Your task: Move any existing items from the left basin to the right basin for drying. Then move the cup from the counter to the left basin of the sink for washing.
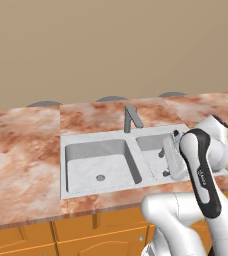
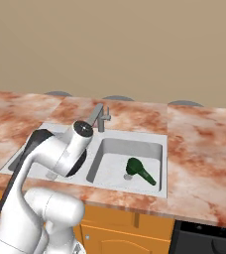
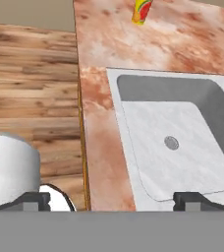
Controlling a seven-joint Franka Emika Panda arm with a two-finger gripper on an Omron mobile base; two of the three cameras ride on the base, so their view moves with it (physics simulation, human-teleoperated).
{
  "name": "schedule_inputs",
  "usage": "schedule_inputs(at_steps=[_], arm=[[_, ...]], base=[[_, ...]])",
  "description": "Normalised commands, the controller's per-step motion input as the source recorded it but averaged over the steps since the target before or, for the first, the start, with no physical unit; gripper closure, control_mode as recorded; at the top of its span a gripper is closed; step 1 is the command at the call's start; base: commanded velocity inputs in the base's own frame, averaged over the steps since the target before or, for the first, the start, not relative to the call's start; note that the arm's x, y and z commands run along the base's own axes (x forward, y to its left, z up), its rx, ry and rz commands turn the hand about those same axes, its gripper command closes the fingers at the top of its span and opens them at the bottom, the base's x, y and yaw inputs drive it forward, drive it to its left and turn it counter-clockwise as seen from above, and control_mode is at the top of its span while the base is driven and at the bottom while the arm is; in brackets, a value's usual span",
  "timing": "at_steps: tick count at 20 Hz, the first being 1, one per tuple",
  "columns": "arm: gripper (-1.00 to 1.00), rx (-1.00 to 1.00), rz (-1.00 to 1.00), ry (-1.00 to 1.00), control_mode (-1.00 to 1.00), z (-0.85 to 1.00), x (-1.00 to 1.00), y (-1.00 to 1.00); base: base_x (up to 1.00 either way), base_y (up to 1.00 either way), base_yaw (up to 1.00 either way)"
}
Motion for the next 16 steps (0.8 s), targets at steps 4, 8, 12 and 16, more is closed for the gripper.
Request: schedule_inputs(at_steps=[4, 8, 12, 16], arm=[[-1.0, 0.17, 0.0, 0.04, -1.0, 0.05, -0.08, 1.0], [-1.0, 0.12, 0.04, 0.08, -1.0, 0.25, -0.01, 1.0], [-1.0, 0.13, 0.09, 0.19, -1.0, 0.27, 0.0, 0.96], [-1.0, 0.07, 0.08, 0.18, -1.0, 0.1, 0.0, 0.79]], base=[[0.0, 0.0, 0.0], [0.0, 0.0, 0.0], [0.0, 0.0, 0.0], [0.0, 0.0, 0.0]])
